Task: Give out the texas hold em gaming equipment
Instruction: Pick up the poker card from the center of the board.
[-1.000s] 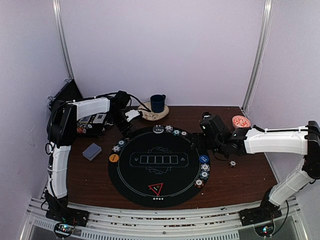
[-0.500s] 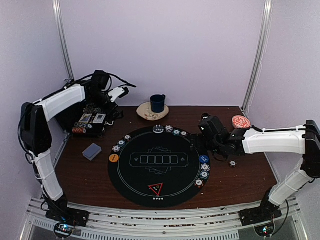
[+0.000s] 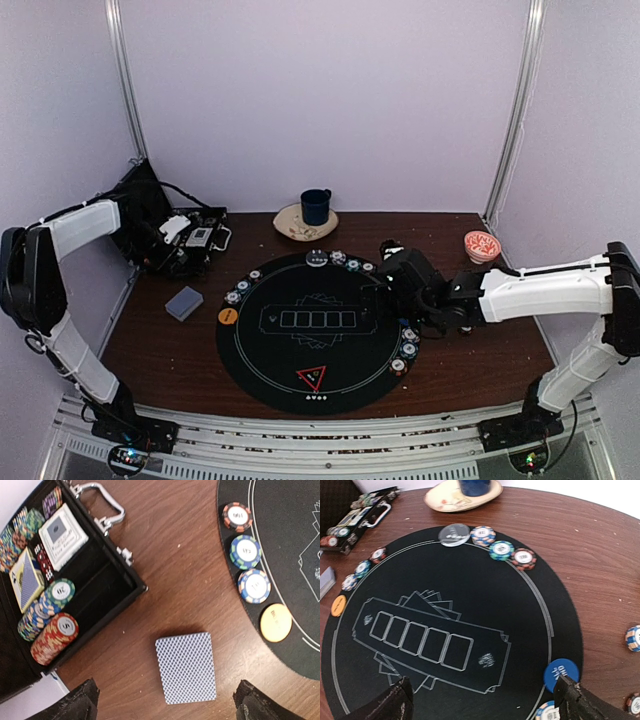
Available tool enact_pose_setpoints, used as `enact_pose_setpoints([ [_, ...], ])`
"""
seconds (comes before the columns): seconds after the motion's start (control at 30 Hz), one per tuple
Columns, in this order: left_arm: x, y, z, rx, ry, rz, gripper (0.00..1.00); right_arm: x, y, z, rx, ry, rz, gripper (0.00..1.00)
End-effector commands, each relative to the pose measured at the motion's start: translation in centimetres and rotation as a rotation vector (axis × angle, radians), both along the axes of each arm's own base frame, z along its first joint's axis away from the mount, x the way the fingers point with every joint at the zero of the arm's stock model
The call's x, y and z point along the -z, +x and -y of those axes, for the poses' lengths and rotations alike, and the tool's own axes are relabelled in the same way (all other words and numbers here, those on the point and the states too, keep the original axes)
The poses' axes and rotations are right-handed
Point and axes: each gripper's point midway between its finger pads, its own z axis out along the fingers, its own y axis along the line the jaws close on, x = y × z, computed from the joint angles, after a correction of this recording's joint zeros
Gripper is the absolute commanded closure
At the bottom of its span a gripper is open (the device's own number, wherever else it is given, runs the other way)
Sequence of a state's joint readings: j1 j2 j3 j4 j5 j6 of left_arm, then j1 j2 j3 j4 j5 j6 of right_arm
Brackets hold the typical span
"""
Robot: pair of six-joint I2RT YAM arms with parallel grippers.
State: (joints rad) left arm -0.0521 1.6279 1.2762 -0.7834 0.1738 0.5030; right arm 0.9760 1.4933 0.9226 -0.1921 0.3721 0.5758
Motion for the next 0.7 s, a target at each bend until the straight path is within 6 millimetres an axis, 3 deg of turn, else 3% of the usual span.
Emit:
enact_pose_setpoints([
  [0.0,0.6,-0.6,-0.1,0.041,-0.05,-0.013,0.02,-0.7,-0.5,-0.8,-0.005,0.023,0.043,0.0],
  [0.3,4.4,-0.3,-0.6,0.022,-0.033,-0.11,0.02,-0.5,-0.8,-0.3,0.006,-0.032,0.073,0.0],
  [0.67,7.0,0.0,-1.2,-0.045,-0.013,-0.155,0.02,-1.0,-1.0,0.4,0.011,-0.037,0.094,0.0],
])
